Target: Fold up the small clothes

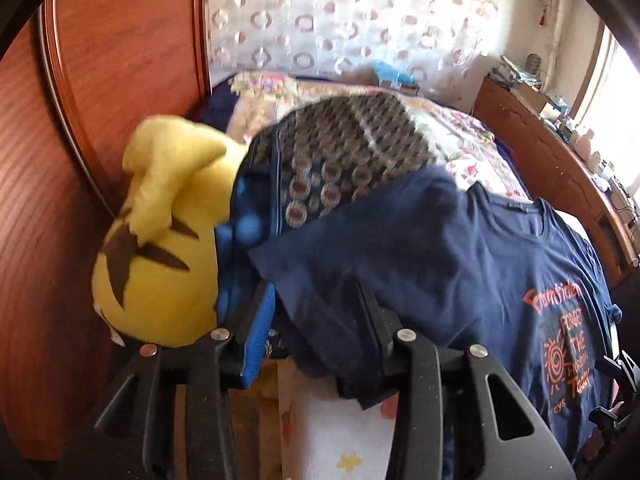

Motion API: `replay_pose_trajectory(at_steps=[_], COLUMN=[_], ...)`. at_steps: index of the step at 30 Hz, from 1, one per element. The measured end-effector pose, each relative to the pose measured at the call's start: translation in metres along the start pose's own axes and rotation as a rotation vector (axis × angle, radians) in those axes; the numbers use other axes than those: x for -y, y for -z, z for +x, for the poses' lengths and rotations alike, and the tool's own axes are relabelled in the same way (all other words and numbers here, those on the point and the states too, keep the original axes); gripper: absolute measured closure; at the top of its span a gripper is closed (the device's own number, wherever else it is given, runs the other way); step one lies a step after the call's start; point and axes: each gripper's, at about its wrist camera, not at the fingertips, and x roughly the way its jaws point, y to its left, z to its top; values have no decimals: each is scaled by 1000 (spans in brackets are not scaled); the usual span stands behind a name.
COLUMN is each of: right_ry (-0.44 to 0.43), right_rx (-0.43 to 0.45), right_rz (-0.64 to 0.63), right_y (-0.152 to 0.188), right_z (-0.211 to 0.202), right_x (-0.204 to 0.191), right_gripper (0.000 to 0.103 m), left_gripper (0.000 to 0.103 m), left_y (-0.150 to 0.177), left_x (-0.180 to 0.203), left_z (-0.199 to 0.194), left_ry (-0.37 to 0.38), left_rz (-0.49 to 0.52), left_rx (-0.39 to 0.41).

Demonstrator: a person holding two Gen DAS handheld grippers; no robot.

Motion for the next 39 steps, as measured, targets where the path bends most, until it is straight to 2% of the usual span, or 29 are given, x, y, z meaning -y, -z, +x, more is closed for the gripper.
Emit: replay_pose_trajectory(at_steps=[3, 7, 8, 9, 10, 12, 15, 19, 23, 28, 32, 33, 34, 36, 37, 39], right_ry=[5, 8, 8, 10, 11, 10, 7, 10, 22, 45, 66, 71, 77, 86, 93, 111], right_rx=[-3, -4, -6, -9, -10, -13, -11, -11, -2, 18, 30, 31, 32, 31, 30, 29], right_rz=[-13, -16, -15, -14, -14, -11, -12, -22, -13, 7, 30, 38, 48, 61, 64, 67], right_y=[0, 1, 1, 2, 3, 2, 2, 2, 0, 1, 4, 5, 7, 9, 11, 10], right_z=[0, 1, 2, 3, 2, 4, 4, 6, 2, -12, -23, -25, -27, -30, -31, -31], right_x=[-4, -3, -2, -2, -1, -1, -2, -1, 5, 20, 34, 38, 42, 49, 51, 56], right_gripper=[34, 34, 34, 34, 34, 34, 34, 34, 34, 34, 34, 34, 34, 34, 34, 34], left_gripper=[61, 62, 66, 83, 95, 100, 102, 102, 102, 102, 101, 98, 85, 67, 63, 63], left_y=[4, 7, 8, 9, 10, 9, 8, 4, -9, -21, -24, -22, -20, -14, -11, -6], left_x=[-7, -14, -15, -15, -14, -9, -2, 22, 70, 145, 204, 213, 221, 226, 225, 220], left_z=[14, 16, 15, 15, 16, 17, 2, -41, -69, -83, -73, -72, -70, -71, -74, -76], left_ry=[24, 74, 86, 105, 122, 119, 98, 110, 187, 282, 310, 316, 320, 325, 319, 286], left_rz=[-38, -95, -94, -86, -70, -43, -8, 47, 133, 254, 353, 368, 379, 385, 391, 391], left_rx=[-40, -10, 2, 9, 5, 18, 87, 214, 265, 276, 218, 199, 173, 170, 179, 184])
